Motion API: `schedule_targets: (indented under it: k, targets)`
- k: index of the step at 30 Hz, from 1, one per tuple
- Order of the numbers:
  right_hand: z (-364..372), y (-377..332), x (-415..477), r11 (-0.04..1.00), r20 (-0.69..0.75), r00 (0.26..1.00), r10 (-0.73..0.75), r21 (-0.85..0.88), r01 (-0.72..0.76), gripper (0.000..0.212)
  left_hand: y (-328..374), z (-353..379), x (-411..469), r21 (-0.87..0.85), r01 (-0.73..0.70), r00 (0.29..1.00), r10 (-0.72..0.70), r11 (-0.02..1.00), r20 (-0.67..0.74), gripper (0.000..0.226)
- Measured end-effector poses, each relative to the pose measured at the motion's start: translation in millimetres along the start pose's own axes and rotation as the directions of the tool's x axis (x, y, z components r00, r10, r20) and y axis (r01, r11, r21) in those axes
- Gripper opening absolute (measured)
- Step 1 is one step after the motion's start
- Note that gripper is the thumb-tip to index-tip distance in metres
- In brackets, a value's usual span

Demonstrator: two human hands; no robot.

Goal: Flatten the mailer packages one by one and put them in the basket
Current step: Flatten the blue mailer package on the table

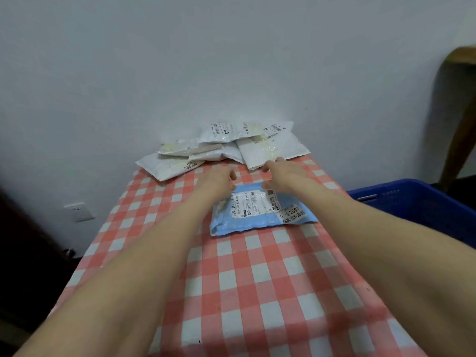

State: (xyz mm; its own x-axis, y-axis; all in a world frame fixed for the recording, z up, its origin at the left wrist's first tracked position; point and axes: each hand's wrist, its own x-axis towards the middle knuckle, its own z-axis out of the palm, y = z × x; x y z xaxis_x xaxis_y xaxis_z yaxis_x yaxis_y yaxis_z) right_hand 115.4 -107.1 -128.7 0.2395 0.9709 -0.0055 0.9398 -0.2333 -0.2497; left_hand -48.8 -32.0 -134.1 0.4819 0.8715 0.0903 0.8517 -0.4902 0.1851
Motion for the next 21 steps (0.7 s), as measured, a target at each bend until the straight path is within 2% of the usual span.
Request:
schedule_targets:
  k: [2, 7, 12, 21]
  targets:
    - [-2.3, -2.3, 2.5, 0.999, 0.013, 1.0, -0.021, -0.032, 0.022, 0.047, -0.6, -3.9, 1.6, 0.019, -0.008, 1.0, 0.007, 1.0, 0.023, 0.032]
    - [8.7, -11.7, 6.4, 0.995, 0.179, 0.983, -0.038, -0.08, 0.053, 0.042, 5.6, 5.5, 3.1, 0.067, -0.042, 0.963, 0.022, 0.997, 0.269, 0.049]
    - [15.2, -12.4, 11.0, 0.994, 0.162, 0.987, 0.0, -0.104, 0.017, 0.042, 8.3, 9.3, 4.8, 0.077, -0.006, 0.967, -0.014, 0.997, 0.253, 0.047]
    - [23.0, -14.6, 26.5, 0.985, 0.134, 0.991, 0.028, -0.174, -0.004, 0.025, 13.2, 9.5, 12.6, 0.136, -0.035, 0.977, 0.006, 0.99, 0.212, 0.041]
